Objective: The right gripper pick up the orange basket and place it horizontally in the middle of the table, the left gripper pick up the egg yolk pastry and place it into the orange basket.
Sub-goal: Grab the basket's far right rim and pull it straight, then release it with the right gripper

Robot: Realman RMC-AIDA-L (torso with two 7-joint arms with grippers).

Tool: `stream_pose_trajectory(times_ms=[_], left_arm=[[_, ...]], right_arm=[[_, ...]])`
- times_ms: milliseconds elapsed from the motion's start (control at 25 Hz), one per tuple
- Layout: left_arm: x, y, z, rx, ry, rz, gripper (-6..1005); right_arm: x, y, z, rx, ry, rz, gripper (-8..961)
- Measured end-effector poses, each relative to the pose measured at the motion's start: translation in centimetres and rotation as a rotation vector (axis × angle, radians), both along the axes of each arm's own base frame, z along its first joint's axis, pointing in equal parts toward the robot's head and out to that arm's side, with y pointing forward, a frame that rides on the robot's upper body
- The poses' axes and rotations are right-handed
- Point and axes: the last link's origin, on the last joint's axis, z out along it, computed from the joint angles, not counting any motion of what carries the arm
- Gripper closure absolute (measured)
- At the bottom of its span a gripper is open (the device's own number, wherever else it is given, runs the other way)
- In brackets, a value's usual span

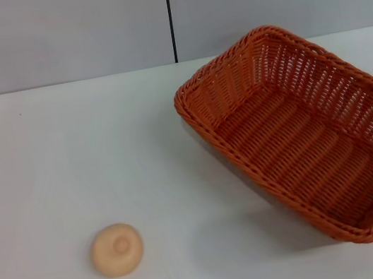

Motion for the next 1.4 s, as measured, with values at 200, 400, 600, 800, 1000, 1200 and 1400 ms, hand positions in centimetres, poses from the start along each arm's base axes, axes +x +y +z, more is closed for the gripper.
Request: stream_pose_trajectory(times_ms=[200,400,600,800,1000,1200,1400], left_arm=[[0.1,0.4,-0.1,-0.008,-0.001,-0.006,170],[0.1,0.6,-0.2,-0.012,-0.001,-0.007,171],[0.1,0.5,-0.2,-0.013,-0.003,-0.003,171],[0.1,0.5,-0.3,-0.014,-0.009,-0.001,172],[0.1,0.5,-0.4,-0.015,-0.013,0.000,172],[0.0,0.3,-0.7,-0.021,-0.022,0.005,172],[-0.1,0.1,-0.8,-0.023,-0.025,0.012,173]], right_arm=[[0.1,-0.3,0.6,0.007,0.003,0.012,132],[0.6,-0.6,1.7,0.006,0.014,0.022,140],[0.4,-0.1,3.2,-0.081,0.019,0.066,148],[-1.2,1.7,6.0,-0.337,0.005,0.126,155],[-4.7,3.9,8.5,-0.680,-0.057,0.051,163],[-6.5,4.9,10.2,-0.833,-0.091,-0.095,171],[-8.4,6.0,12.2,-1.035,-0.165,-0.289,179]])
